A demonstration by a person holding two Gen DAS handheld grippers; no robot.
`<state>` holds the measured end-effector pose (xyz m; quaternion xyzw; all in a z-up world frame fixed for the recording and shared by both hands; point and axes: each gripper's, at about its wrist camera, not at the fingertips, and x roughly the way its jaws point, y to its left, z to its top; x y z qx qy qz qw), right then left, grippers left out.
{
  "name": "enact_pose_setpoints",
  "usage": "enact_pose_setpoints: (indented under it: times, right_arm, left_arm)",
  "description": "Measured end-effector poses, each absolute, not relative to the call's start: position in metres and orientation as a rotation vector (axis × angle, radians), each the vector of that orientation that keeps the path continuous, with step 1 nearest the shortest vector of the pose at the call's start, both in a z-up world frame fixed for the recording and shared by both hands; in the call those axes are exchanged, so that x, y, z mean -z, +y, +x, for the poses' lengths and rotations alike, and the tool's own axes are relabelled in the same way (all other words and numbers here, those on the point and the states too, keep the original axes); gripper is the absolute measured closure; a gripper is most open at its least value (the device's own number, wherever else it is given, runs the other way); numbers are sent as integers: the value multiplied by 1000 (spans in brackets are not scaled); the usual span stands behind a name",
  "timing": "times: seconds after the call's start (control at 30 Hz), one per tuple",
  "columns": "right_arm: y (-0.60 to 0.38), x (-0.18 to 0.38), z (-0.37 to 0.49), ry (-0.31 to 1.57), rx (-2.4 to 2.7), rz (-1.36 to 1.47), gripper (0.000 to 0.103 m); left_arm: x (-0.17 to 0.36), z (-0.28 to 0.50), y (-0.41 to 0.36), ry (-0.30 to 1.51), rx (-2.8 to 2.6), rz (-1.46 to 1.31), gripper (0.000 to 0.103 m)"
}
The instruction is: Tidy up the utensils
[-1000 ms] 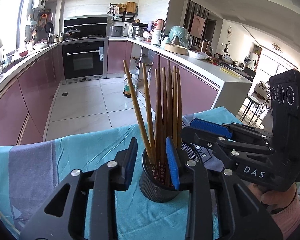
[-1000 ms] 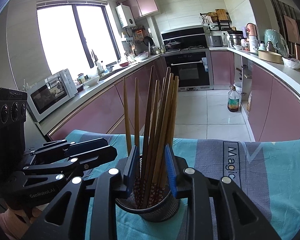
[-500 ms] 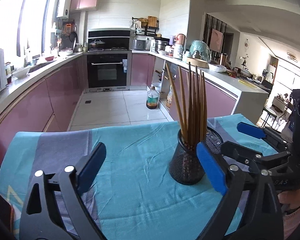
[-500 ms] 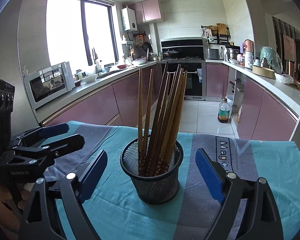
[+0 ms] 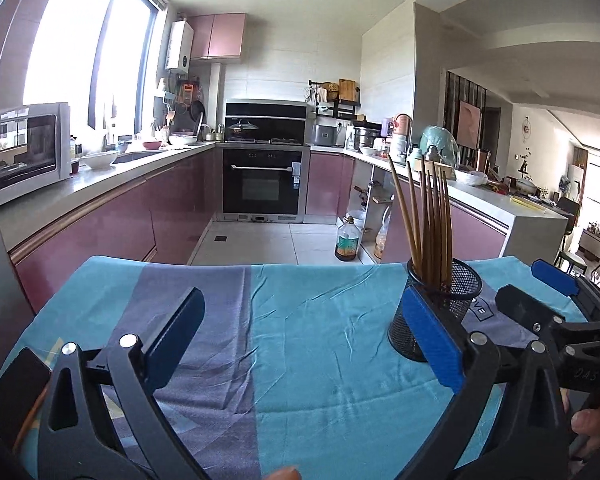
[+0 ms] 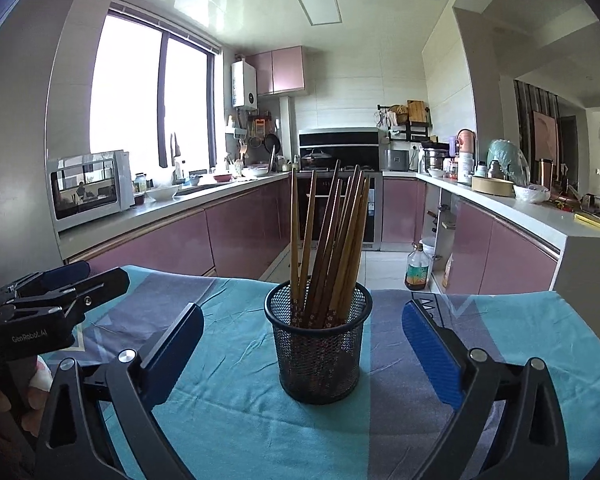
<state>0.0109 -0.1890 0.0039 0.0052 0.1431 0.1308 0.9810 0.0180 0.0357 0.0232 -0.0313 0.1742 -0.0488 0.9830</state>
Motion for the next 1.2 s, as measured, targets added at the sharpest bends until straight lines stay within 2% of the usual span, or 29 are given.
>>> enact_pose_setpoints:
  times: [0.6,1.2]
  right_arm:
    - [-187,-1,-13,226,-219,17,7]
    - [-185,1,-17,205,-182,8,7]
  left_arm:
    - [-15,-1,29,276,69,-74,6]
    - [-9,-4,29,285,67,-85,6]
